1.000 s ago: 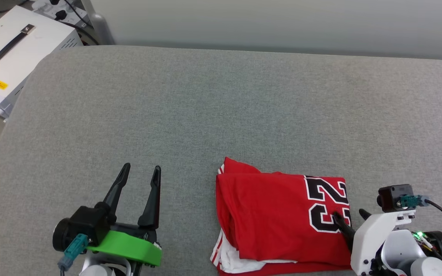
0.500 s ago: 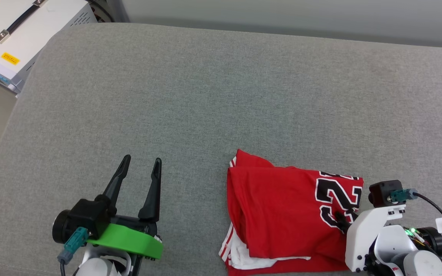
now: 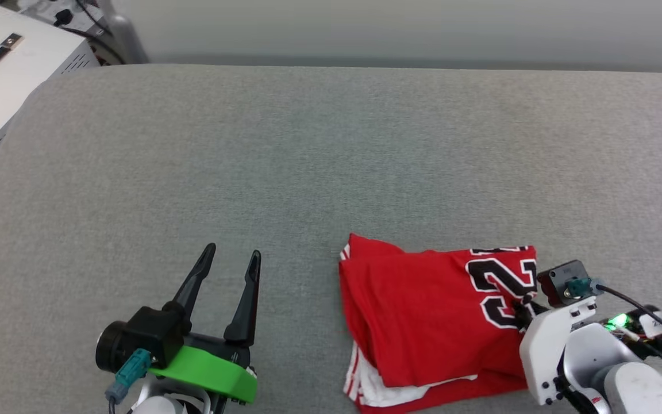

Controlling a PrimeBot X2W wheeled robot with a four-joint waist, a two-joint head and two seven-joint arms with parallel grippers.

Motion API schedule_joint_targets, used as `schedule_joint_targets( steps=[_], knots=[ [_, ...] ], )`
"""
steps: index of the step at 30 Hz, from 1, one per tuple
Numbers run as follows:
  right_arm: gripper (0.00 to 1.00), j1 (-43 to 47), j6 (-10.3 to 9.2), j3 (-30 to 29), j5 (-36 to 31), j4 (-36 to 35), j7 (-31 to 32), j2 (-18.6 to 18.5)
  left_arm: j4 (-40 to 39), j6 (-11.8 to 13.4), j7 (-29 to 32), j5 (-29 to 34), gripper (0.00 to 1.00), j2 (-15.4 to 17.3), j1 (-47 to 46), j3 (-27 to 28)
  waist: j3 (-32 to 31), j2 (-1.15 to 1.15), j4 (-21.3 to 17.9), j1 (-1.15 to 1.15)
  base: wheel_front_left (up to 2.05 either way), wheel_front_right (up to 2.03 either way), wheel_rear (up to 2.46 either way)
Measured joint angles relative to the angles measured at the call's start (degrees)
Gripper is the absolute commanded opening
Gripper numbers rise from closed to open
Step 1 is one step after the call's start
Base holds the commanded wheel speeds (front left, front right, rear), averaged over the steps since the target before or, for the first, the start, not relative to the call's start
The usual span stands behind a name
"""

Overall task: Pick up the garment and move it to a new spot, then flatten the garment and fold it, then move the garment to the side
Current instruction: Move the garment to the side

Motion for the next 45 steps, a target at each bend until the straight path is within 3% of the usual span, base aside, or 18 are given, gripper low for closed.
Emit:
schedule_joint_targets(
  steps=[7, 11, 15, 16, 28, 38, 44, 45],
  knots=[
    [0.0, -4.74, -0.01, 6.44, 0.05, -4.26, 2.59, -14.73, -1.47, 0.0, 0.01, 0.41, 1.0, 0.04, 0.89, -0.83, -0.43, 0.0, -6.71, 0.0, 0.0, 0.0, 0.0],
    [0.0, -8.29, 0.0, 7.01, 0.83, -4.57, 2.72, -23.13, -3.98, 0.0, 0.01, 1.02, 1.0, -0.07, 0.79, -1.76, 0.19, 0.0, -10.86, 0.0, 0.0, 0.0, 0.0],
    [0.0, -11.83, 0.0, 5.81, 2.2, -2.04, 0.04, -27.84, -6.64, 0.0, 0.0, 2.42, 1.0, 0.67, 0.09, -4.01, 1.83, 0.0, -14.8, 0.0, 0.0, 0.0, 0.0],
    [0.0, -15.13, 0.0, 5.28, 1.88, 2.07, -4.33, -30.87, -7.98, 0.0, 0.0, 2.48, 1.0, 2.24, -1.3, -5.05, 4.12, 0.0, -16.95, 0.0, 0.0, 0.0, 0.0],
    [0.0, -27.1, 0.03, -1.79, -3.33, 23.12, -17.68, -30.2, -15.32, 0.0, 0.12, 3.43, 1.0, 10.51, -7.47, -6.31, 16.79, 0.0, -21.05, 0.01, 0.0, 0.0, 0.0],
    [0.0, -32.77, 0.03, -14.34, -9.94, 36.24, -23.52, -27.16, -20.27, 0.02, 2.37, 3.48, 1.0, 14.08, -8.85, -3.98, 25.66, 0.0, -20.57, 0.01, 0.0, 0.0, 0.0],
    [0.0, -35.22, 0.03, -16.79, -12.43, 42.0, -26.17, -25.64, -20.49, 0.1, 2.36, 3.43, 1.0, 14.15, -8.85, -4.06, 27.57, 0.0, -18.84, 0.01, 0.0, 0.0, 0.0],
    [0.13, -35.6, 0.03, -17.13, -13.07, 42.86, -26.53, -25.47, -20.3, 0.12, 2.36, 3.43, 1.0, 14.14, -8.85, -4.16, 27.56, 0.0, -18.55, 0.01, 0.0, 0.0, 0.0]
  ],
)
